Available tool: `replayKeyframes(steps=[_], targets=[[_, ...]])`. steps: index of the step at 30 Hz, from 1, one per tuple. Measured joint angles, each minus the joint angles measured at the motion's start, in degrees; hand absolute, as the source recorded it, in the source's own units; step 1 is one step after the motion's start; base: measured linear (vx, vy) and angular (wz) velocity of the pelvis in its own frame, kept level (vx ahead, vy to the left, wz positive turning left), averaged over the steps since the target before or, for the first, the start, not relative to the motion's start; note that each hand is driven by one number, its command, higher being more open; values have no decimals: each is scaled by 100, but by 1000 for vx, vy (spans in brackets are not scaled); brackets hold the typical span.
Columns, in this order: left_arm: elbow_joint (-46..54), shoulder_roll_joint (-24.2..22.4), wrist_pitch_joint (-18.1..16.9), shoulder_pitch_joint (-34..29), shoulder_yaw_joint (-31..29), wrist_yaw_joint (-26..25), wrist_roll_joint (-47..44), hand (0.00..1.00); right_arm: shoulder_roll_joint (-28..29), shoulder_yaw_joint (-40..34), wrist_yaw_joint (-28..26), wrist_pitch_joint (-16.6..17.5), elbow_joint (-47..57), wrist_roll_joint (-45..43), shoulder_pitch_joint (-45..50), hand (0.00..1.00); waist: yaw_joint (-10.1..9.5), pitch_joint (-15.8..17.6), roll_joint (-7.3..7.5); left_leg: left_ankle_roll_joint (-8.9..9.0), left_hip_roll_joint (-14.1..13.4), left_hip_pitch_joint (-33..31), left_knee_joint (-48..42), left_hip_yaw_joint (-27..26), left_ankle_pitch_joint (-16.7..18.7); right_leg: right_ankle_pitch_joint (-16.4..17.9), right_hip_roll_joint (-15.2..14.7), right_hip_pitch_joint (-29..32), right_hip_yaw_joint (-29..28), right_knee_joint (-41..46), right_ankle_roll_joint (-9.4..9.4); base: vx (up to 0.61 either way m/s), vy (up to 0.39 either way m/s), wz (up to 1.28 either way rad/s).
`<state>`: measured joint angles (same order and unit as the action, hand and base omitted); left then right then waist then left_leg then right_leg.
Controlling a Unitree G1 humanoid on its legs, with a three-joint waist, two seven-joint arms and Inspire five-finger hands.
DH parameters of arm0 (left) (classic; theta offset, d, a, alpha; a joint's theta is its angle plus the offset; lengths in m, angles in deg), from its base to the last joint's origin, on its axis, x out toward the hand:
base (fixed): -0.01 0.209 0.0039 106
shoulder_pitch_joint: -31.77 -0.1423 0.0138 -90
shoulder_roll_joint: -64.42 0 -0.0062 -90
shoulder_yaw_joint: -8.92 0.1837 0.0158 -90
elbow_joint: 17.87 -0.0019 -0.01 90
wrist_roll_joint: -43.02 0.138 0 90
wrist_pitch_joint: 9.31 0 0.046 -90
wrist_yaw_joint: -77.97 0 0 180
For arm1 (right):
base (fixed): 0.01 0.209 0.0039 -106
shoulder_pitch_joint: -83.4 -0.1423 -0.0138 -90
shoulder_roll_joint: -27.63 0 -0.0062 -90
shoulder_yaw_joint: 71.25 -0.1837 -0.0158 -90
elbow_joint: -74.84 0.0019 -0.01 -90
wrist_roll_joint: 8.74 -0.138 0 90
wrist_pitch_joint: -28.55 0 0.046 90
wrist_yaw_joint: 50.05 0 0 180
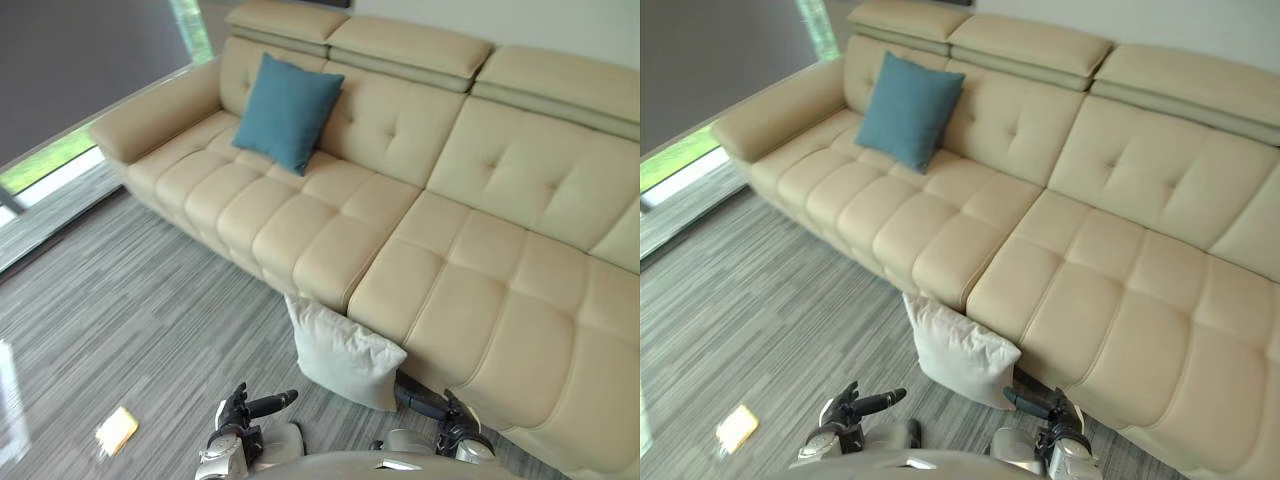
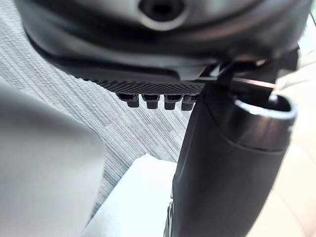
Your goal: Pick up cushions and gather them together orderly.
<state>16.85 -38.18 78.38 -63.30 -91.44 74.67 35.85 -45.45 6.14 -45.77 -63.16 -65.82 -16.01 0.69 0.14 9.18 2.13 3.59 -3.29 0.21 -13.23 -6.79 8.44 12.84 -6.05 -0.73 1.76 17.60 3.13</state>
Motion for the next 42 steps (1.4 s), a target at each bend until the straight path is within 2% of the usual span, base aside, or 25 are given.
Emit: replayKeyframes(steps=[2, 4, 5, 7, 9, 13, 14, 16, 18, 19, 22, 23, 26, 27, 28, 29, 32, 33, 37, 42], targets=[[-12, 27, 1, -36, 17, 0, 6, 100, 27, 22, -5, -4, -4, -1, 20, 100, -5, -29, 50, -60, 100, 187, 155, -264, 34, -22, -85, -2, -240, -54, 112, 113, 171, -66], [-60, 18, 1, -58, 50, -3, 0, 100, -19, 24, -34, -3, -1, 9, 9, 100, -8, -10, 21, -129, 168, 485, 383, -708, 68, -28, -178, 119, -371, 141, 207, 113, 144, -76], [-70, 14, 0, -53, 51, -4, 0, 100, -34, 28, -39, -3, -3, 16, 3, 100, -10, -6, 14, -145, 161, 511, 407, -764, 76, -30, -179, 172, -343, 202, 211, 73, 61, -92], [-134, 1, -2, -27, 55, -18, -10, 100, -112, 35, -33, -2, -101, 49, -129, 100, -36, 45, -49, -172, 121, 773, 604, -1236, 81, -32, -313, 517, 375, 815, 224, 51, 17, -92], [-237, -10, -6, 9, 105, -16, -3, 100, -161, 31, -2, 16, -200, 51, -205, 100, 30, 82, -98, -172, 124, 952, 704, -1388, 81, -13, -466, 599, 1188, 1003, 184, 46, -40, -69], [-245, 18, -9, 67, 307, 11, 10, 100, -297, 32, 6, 80, -318, 47, -267, 100, 47, 127, -175, -137, 106, 977, 798, -1363, 15, 23, -345, 554, 1206, 780, 93, 52, -89, -18], [-273, 7, -6, 103, 309, 9, 25, 100, -324, 20, 7, 82, -365, 41, -279, 100, 58, 145, -205, -129, 109, 918, 798, -1242, -52, 32, -317, 502, 1225, 619, 0, 24, -117, 9], [-343, -37, -5, 123, 284, 2, 25, 100, -335, -14, 12, 82, -396, 37, -297, 100, 61, 157, -237, -111, 88, 876, 715, -1097, -92, 1, -261, 357, 1279, 388, -51, 0, -91, 22], [-322, -3, -11, 158, 270, 14, 48, 100, -314, -26, 14, 74, -412, 39, -295, 100, 48, 208, -159, -92, 5, 644, 165, -986, -81, -48, -294, 141, 1440, 162, -103, -48, -108, 38], [-222, 3, -12, 152, 244, 16, 48, 100, -249, -22, 15, 75, -399, 36, -284, 100, 28, 229, -120, 9, -131, 365, -411, -979, -27, -68, -300, 50, 1540, 80, -123, -56, -134, 31], [-74, -56, -15, 126, 47, 29, 47, 100, -188, -19, 19, 58, -278, 25, -236, 100, -37, 260, -81, 139, -372, -97, -1419, -975, 70, -86, -269, -22, 1517, 69, -157, -28, -49, 3], [-57, -72, -15, 107, 33, 30, 46, 100, -169, -19, 19, 60, -236, 24, -212, 100, -49, 254, -93, 173, -395, -92, -1444, -970, 156, -87, -254, -24, 1481, 71, -159, -19, 53, -31], [-15, -131, -9, 75, -49, 35, 48, 100, -144, -36, 47, 53, -106, 24, -175, 100, -68, 255, -195, 32, -367, 221, -937, -685, 380, -94, -91, 117, 1195, 184, -129, -9, 93, -42], [-11, -116, -8, 82, -71, 38, 50, 100, -140, -32, 67, 48, -85, 25, -172, 100, -97, 262, -152, 11, -339, 276, -805, -649, 394, -97, -82, 171, 1140, 196, -120, -14, 108, -33], [4, -60, -8, 107, -75, 39, 51, 100, -89, -36, 89, 47, -26, 22, -138, 100, -114, 276, -48, 11, -283, 281, -680, -656, 393, -126, -101, 280, 1072, 236, -80, -20, 108, -20], [4, -38, -6, 110, -74, 40, 51, 100, -64, -56, 95, 46, -20, 22, -135, 100, -116, 287, -25, 11, -256, 287, -640, -662, 393, -129, -123, 317, 1057, 270, -74, -40, 90, -14], [4, -49, 19, 93, -67, 34, 57, 100, -28, -197, 102, 43, -1, 23, -113, 100, -112, 275, -24, -65, -96, 427, -455, -663, 345, -94, -268, 368, 1025, 456, -21, -52, 59, -1], [4, -79, 32, 84, -44, 32, 57, 100, -46, -202, 104, 48, 52, 29, -89, 100, -113, 276, -70, -108, -30, 520, -336, -669, 316, -60, -319, 376, 1000, 526, 5, -75, 45, 1], [18, -170, 32, 35, 52, -8, 51, 100, -120, -207, 108, 47, 65, 36, -78, 100, -133, 202, -220, -108, 28, 612, 15, -677, 317, -14, -361, 602, 915, 759, -12, -82, 7, -5], [187, -162, 28, -26, 37, -147, 39, 100, -114, -199, 272, 60, 87, 31, -97, 100, -146, 248, -140, -64, -20, 373, -141, -696, 356, 41, -358, 910, 844, 1074, -98, -118, -81, -6]])
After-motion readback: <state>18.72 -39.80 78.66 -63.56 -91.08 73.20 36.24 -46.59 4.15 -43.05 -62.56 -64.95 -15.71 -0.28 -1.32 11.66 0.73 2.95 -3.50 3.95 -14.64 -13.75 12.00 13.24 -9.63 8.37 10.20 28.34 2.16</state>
